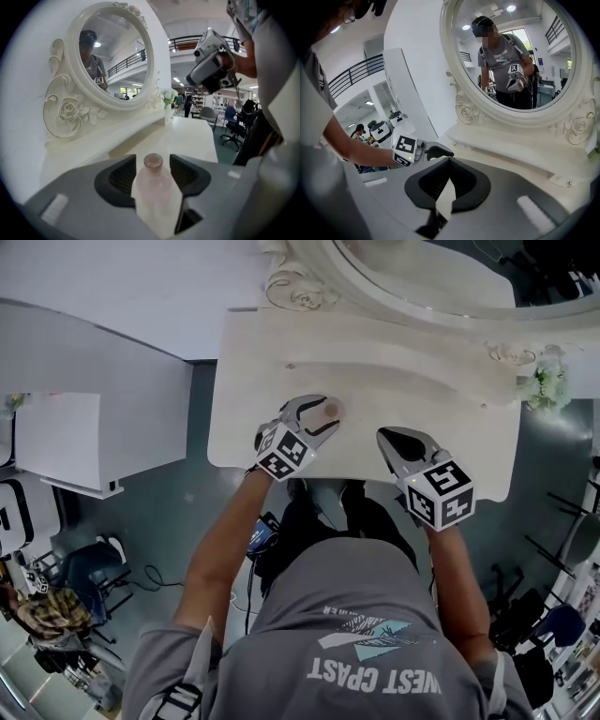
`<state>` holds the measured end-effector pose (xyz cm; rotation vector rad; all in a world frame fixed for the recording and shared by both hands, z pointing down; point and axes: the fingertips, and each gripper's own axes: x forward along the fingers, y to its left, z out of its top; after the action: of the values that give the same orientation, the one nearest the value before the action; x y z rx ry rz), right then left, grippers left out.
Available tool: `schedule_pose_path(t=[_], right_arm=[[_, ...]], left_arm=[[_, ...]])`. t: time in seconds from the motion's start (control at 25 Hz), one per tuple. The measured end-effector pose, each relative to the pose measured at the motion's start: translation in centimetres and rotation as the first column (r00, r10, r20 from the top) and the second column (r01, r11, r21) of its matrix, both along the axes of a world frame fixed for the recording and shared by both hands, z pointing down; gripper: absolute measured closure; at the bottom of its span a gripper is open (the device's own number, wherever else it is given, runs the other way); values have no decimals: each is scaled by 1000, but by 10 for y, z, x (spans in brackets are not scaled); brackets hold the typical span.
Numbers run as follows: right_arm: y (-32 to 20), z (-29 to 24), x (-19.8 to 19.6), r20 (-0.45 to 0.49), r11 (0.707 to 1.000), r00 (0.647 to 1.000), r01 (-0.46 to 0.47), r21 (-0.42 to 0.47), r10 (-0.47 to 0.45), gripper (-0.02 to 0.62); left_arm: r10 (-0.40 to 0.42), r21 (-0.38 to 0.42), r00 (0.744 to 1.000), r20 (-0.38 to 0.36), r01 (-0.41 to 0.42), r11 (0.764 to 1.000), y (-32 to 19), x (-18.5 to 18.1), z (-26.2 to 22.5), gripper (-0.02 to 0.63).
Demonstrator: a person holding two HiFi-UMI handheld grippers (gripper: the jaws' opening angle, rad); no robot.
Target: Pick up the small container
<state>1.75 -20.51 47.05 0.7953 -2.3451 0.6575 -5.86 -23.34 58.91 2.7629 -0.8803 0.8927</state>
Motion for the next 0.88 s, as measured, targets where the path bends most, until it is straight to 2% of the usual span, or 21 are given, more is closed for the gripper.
schedule_pose_path(t=[0.08, 0.2, 0.48, 0.68, 0.88], right_arm=[[2, -3, 7, -10, 1000, 1000, -8, 3, 8, 594], [5, -4, 19, -24, 1000, 999, -21, 6, 22, 594], [14, -16, 31, -32, 999, 999, -22, 33, 23, 594], [19, -32, 24, -29, 994, 999, 30, 101, -27, 595], [24, -41, 20, -32, 991, 998, 48, 123, -45, 597]], left_arm=[[-15, -14, 1000, 21, 15, 1000, -4, 4, 11, 406], [-41, -21, 999, 6, 41, 999, -8, 9, 16, 469], [-50, -27, 998, 50, 51, 998, 0, 10, 11, 469], [-60, -7, 998, 30, 60, 998, 8, 8, -9, 469], [-66, 30, 998, 16, 65, 997, 17, 3, -42, 471]])
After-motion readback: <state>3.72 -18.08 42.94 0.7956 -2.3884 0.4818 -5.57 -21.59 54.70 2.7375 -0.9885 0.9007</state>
